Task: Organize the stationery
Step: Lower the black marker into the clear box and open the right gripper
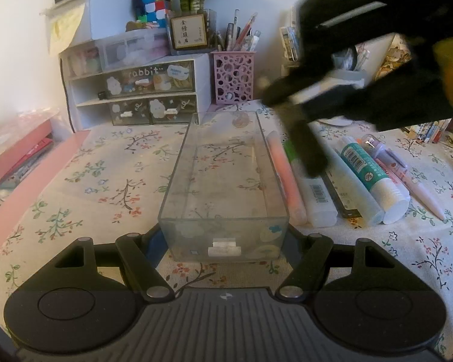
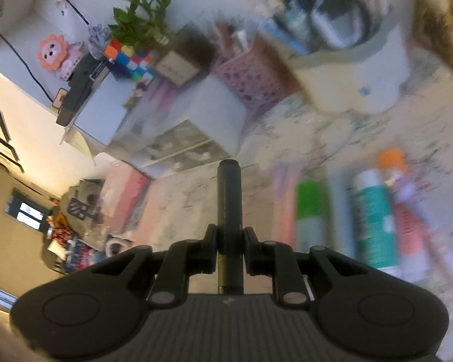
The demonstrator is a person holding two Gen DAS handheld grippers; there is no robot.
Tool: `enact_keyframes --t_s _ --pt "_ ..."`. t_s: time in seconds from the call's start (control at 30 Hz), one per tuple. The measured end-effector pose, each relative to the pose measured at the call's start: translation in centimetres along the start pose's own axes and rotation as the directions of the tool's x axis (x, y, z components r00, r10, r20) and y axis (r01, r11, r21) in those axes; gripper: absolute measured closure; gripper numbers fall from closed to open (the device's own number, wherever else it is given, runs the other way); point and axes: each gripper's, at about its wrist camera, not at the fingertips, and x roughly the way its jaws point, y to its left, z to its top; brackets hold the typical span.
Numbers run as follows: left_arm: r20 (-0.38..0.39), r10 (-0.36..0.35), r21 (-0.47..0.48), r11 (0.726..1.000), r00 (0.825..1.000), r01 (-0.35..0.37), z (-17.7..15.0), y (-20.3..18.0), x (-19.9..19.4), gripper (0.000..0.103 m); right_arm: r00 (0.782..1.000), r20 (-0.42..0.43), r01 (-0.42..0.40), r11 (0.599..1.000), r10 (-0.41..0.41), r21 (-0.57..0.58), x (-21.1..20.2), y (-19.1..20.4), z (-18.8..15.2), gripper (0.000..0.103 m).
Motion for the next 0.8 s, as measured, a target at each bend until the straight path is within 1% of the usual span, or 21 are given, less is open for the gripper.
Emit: enact_keyframes --t_s 0.03,0.13,0.2,0.3,0.37,0.47,0.5,0.53,0.57,0.63,0.67,0.7,0.8 --pt "0.000 0.001 0.001 1.000 1.000 -0.001 0.0 0.0 0.0 0.031 1.000 -0.016 -0.001 1.000 0.001 0.020 0.8 0.4 0.1 0.096" --pt "-0.002 -0.002 0.001 1.000 1.000 0.002 0.0 0.0 0.0 0.030 0.999 -0.041 0.020 1.000 -0.020 -0.008 2.7 1.8 0.2 0.096" --pt "-0.003 -0.003 0.001 1.000 1.000 0.003 0.1 0.0 0.0 0.030 0.997 -0.074 0.012 1.000 -0.014 -0.019 4.2 2.5 0.3 0.096" --pt "-0.004 -0.004 0.001 1.000 1.000 0.004 0.1 0.0 0.1 0.030 0.993 -0.109 0.051 0.998 -0.055 -0.038 5.6 2.7 -0.1 0.094" --pt "-0.007 -0.006 -0.001 1.000 1.000 0.006 0.1 0.1 0.1 0.030 0.990 -0.133 0.042 0.999 -0.046 -0.030 6.2 2.6 -0.4 0.094" --pt "-0.010 -0.009 -0.008 1.000 1.000 0.009 0.2 0.2 0.2 0.030 0.983 -0.182 0.028 0.998 -0.038 -0.053 6.6 2.6 -0.9 0.094" --pt "-0.008 -0.008 -0.007 1.000 1.000 0.008 0.2 0.2 0.2 0.030 0.982 -0.185 0.025 0.999 -0.032 -0.043 6.5 2.4 -1.0 0.094" --pt "-0.009 -0.008 -0.007 1.000 1.000 0.008 0.2 0.2 0.3 0.030 0.984 -0.177 0.015 0.999 -0.021 -0.033 6.0 2.2 -0.9 0.094" --pt "-0.010 -0.009 -0.008 1.000 1.000 0.009 0.2 0.2 0.3 0.031 0.988 -0.152 -0.002 0.999 -0.004 -0.042 5.2 2.1 -0.8 0.093" --pt "-0.007 -0.012 -0.007 1.000 1.000 0.012 0.1 0.3 0.3 0.031 0.997 -0.081 0.001 0.995 -0.009 -0.101 3.0 1.6 -0.5 0.090" --pt "-0.005 -0.011 -0.008 1.000 1.000 0.011 0.1 0.2 0.3 0.031 0.998 -0.049 0.026 0.992 -0.032 -0.123 2.1 1.2 -0.4 0.090" --pt "-0.006 -0.010 -0.009 1.000 1.000 0.010 0.1 0.2 0.3 0.031 0.997 -0.013 0.069 0.989 -0.071 -0.133 1.0 0.3 -0.2 0.090" --pt "-0.003 -0.015 -0.013 1.000 1.000 0.015 0.1 0.2 0.3 0.031 0.982 0.042 0.188 0.976 -0.184 -0.113 -1.5 -3.3 0.0 0.090"
